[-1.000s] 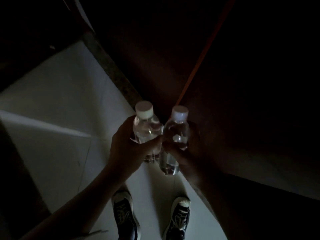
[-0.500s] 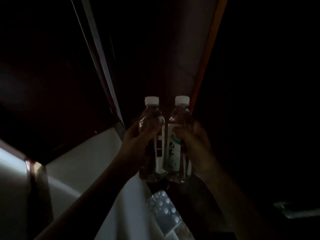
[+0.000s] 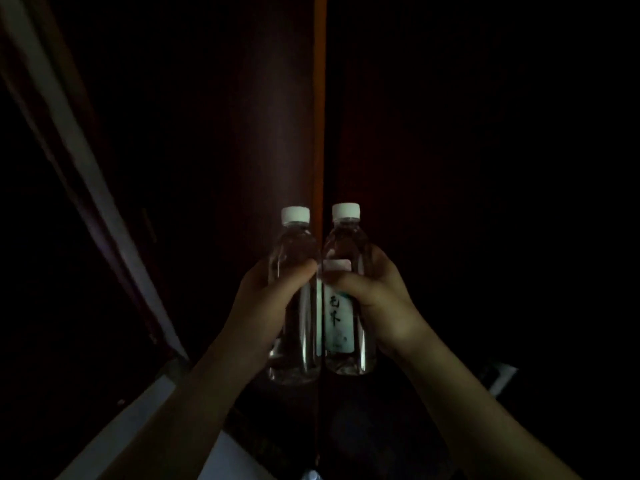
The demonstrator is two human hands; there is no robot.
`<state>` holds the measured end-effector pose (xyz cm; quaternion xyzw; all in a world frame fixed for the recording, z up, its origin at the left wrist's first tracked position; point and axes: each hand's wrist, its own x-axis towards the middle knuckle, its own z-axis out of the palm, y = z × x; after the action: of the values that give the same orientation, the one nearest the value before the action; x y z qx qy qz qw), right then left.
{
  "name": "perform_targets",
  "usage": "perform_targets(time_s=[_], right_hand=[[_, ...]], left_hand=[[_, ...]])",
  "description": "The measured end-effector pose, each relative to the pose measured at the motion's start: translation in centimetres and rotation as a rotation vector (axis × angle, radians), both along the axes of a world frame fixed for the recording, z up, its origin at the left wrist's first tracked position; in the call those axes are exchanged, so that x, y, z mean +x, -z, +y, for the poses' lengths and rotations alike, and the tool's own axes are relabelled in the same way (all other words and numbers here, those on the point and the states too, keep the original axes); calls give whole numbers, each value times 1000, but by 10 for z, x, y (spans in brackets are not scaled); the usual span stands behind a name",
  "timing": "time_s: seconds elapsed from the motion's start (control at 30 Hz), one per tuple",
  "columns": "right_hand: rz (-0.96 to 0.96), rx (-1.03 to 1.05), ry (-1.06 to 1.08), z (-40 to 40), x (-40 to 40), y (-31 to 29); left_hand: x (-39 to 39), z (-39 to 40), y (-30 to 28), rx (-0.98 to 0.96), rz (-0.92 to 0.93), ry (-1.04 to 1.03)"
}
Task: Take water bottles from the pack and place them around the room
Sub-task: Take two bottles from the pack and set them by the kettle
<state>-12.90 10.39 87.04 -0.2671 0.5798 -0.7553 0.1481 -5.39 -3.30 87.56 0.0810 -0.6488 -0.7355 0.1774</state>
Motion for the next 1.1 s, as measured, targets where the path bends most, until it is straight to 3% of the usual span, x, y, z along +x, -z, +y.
perform_targets(time_s=[0.2,0.3,0.43,0.67,1.1], right_hand=[[-3,62,363,66,26,-11],[-17,85,587,119,53,-13],[-67,53,909,200,104,-21],[13,-46,1370,358,243,-36],[92,-10,1925,604,540,-59]], left_hand=[[-60,17,14,-113,42,376],[-63,78,6,-185,70,523],[-18,169,-16,-91,40,772],[56,358,-33,-27,-12,1176],[278,686,-50,62,47,1677]])
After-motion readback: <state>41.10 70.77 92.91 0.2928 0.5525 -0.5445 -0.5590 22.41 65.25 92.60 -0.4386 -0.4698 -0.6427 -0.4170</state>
